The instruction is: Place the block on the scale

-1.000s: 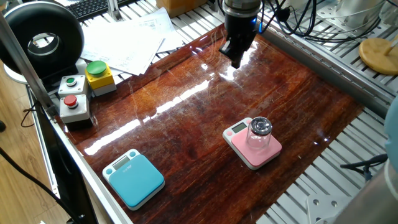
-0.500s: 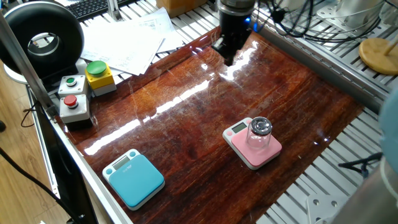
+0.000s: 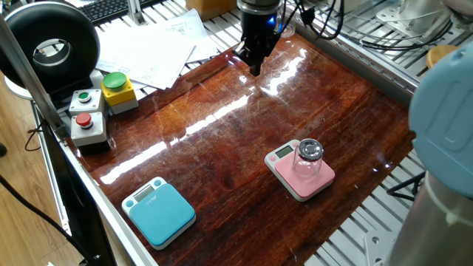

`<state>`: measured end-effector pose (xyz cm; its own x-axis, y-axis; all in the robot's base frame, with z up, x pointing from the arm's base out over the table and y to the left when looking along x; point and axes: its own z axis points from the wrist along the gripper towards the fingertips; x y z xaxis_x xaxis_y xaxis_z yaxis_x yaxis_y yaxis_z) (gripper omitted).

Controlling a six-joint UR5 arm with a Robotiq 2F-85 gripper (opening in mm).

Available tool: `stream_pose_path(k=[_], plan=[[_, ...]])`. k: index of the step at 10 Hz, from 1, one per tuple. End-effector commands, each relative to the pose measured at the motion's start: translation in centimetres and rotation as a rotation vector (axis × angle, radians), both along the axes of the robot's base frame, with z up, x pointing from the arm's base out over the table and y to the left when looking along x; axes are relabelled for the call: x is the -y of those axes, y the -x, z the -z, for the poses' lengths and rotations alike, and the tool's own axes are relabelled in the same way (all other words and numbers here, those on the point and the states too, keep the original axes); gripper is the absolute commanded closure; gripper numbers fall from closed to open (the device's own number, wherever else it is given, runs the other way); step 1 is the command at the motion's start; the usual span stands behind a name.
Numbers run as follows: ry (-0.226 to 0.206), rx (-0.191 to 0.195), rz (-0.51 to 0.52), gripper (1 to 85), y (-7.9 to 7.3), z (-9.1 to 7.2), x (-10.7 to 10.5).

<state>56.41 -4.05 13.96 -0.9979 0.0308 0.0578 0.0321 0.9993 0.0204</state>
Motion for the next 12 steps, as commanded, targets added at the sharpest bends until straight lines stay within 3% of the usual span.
stream_pose_path(k=[1, 3, 4, 7, 12], plan=[[0.027, 0.017, 0.058, 84.7, -1.2, 1.1, 1.1], [0.045, 0.039, 0.113, 84.7, -1.8, 0.3, 1.5], [0.036, 0.027, 0.129, 84.7, -1.4, -0.2, 1.5], [0.042, 0.001, 0.153, 84.7, -0.6, 0.0, 2.0], [0.04, 0.002, 0.125, 84.7, 0.0, 0.5, 2.7]])
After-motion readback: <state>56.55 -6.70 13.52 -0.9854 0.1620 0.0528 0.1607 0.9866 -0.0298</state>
